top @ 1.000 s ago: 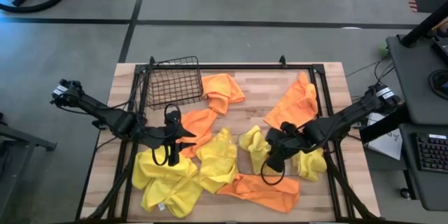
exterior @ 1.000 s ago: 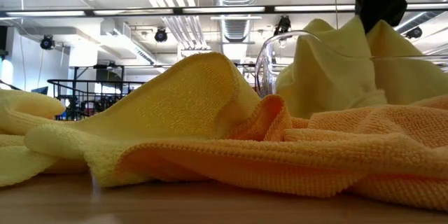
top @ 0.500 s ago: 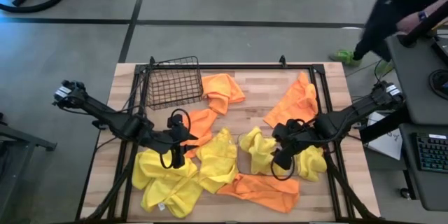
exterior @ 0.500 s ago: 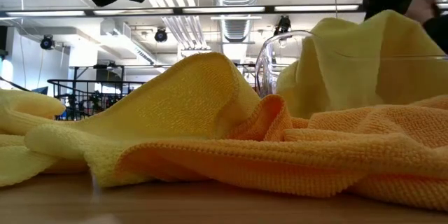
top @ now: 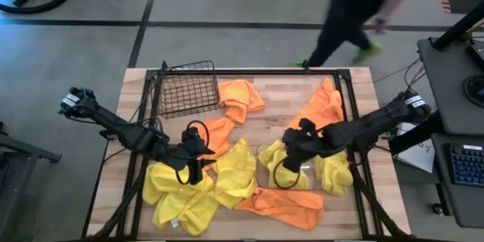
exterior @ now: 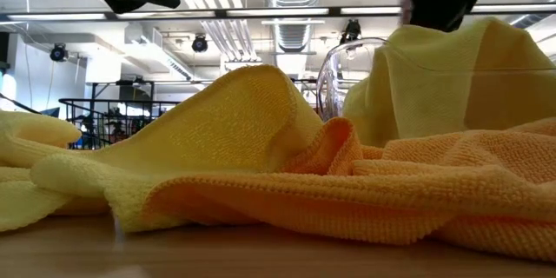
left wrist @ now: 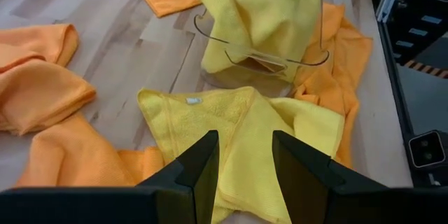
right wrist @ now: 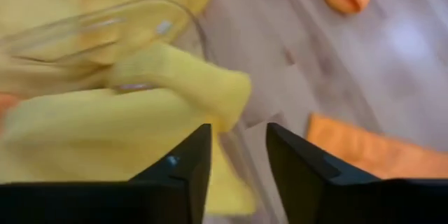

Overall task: Sort microfiber towel by color & place in baskets
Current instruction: Put the yellow towel into the transparent bin

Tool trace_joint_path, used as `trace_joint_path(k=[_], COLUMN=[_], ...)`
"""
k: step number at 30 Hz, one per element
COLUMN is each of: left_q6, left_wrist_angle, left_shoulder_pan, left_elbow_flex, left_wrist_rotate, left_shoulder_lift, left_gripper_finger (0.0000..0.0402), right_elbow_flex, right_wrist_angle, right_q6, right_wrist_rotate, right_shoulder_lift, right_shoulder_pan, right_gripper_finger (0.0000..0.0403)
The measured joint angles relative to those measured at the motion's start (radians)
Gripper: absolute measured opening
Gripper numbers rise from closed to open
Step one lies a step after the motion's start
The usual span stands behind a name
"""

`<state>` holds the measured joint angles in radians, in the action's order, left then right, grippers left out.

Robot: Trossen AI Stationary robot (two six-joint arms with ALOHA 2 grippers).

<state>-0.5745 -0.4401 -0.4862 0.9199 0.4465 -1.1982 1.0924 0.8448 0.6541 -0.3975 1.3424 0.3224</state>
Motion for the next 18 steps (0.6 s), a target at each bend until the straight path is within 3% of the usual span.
trace_joint_path(k=[4,9,13,18], left_q6=[-0.011,-0.012,-0.019,-0.019], left_wrist_angle=[0.000,-0.001,-0.001,-0.002], left_shoulder_pan=[0.000,-0.002,-0.002,-0.002], left_elbow_flex=[0.000,0.000,0.000,0.000], left_wrist_rotate=[0.000,0.000,0.000,0.000], left_shoulder_lift=[-0.009,-0.027,-0.040,-0.054], left_gripper_finger=[0.0119,0.0119,0.0119,0.0119], right_elbow_flex=[0.000,0.000,0.000,0.000], right_wrist_angle=[-0.077,-0.210,-0.240,-0.195], right_q6=[-0.106,-0.235,-0.262,-0.255], right_wrist_rotate=[0.009,0.159,0.288,0.302], right_shoulder_lift=[0.055,0.110,0.147,0.168], right_shoulder_pan=[-0.036,-0.043,-0.035,-0.016], right_gripper_finger=[0.0080,0.0038,0.0020,0.0012])
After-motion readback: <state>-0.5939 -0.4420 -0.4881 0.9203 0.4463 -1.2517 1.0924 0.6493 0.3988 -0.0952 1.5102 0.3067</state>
